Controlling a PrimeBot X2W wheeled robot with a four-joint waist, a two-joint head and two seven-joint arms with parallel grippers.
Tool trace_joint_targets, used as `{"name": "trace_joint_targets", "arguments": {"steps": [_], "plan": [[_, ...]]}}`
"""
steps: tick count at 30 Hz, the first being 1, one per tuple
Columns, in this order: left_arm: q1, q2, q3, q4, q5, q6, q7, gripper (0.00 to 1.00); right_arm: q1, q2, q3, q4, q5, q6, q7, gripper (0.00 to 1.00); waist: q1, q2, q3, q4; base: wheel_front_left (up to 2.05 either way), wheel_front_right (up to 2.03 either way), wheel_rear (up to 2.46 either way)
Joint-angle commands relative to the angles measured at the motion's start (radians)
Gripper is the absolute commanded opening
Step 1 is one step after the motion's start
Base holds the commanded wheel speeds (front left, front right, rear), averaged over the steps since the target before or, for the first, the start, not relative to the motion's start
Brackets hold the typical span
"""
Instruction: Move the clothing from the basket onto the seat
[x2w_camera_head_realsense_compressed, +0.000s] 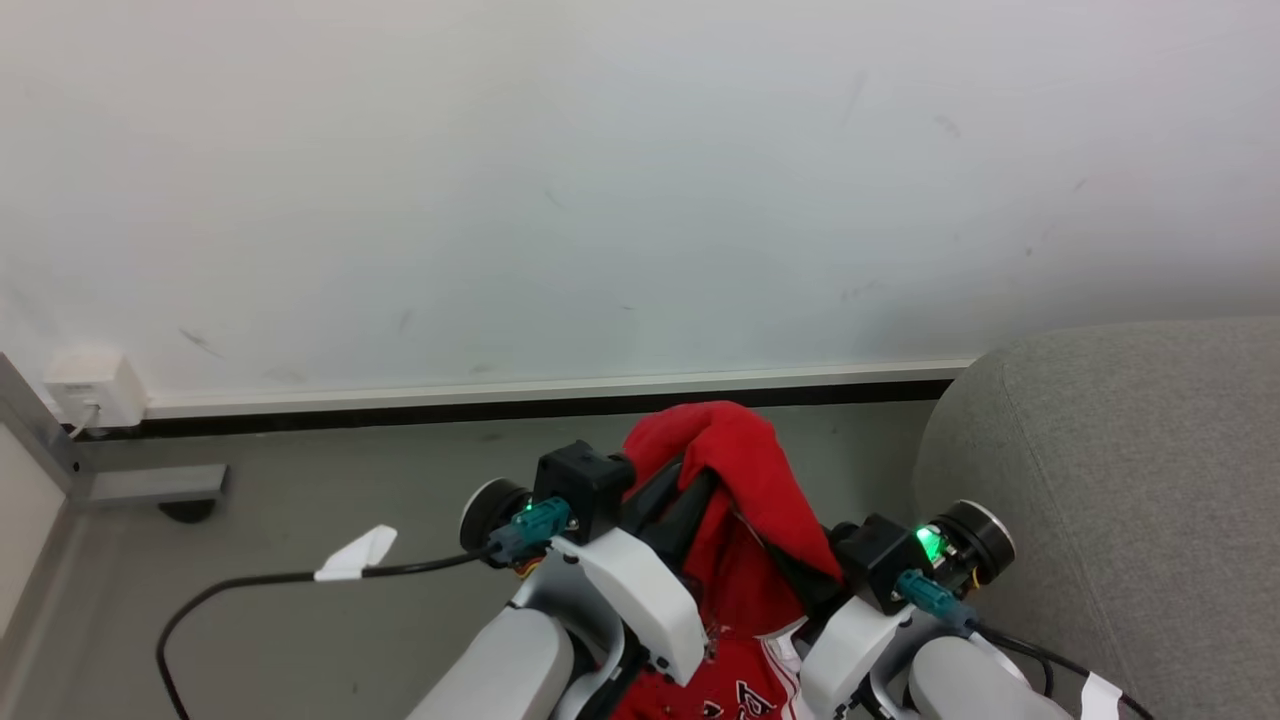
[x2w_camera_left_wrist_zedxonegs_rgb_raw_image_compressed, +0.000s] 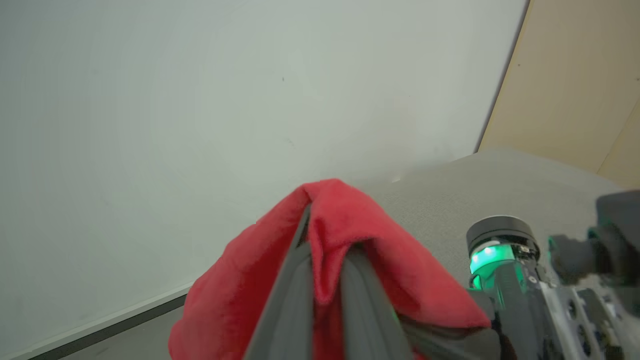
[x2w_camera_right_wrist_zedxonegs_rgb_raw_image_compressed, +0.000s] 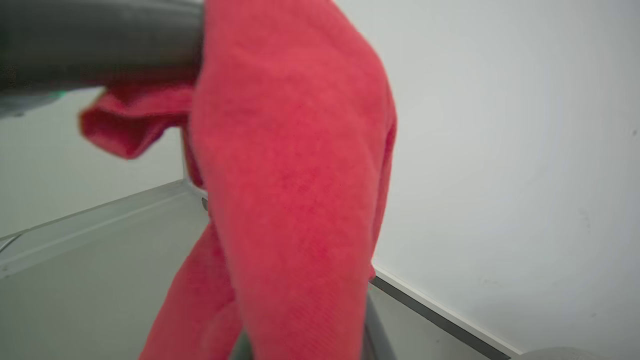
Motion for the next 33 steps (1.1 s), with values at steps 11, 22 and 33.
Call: {"name": "trace_joint_targets", "arguments": {"steps": [11,22,33], "plan": [[0.013,0.016,-0.015,0.034,-0.001,0.014,-0.024,1.00,-0.038,-0.002,-0.068,0.050,0.036,-0.002,-0.029,0.00,-0.0001,0.0000,-0.001,0.007,0.00,0.00,0.00],[0.047,0.012,-0.057,0.032,0.001,0.012,-0.045,1.00,0.000,-0.002,-0.241,0.030,-0.051,-0.002,-0.029,0.00,-0.0001,0.0000,-0.006,-0.008,0.00,0.00,0.00],[0.064,0.015,-0.071,0.033,-0.013,0.021,-0.064,1.00,0.027,-0.002,-0.370,0.008,-0.135,-0.002,-0.029,0.00,-0.0001,0.0000,0.004,-0.093,0.00,0.00,0.00]]}}
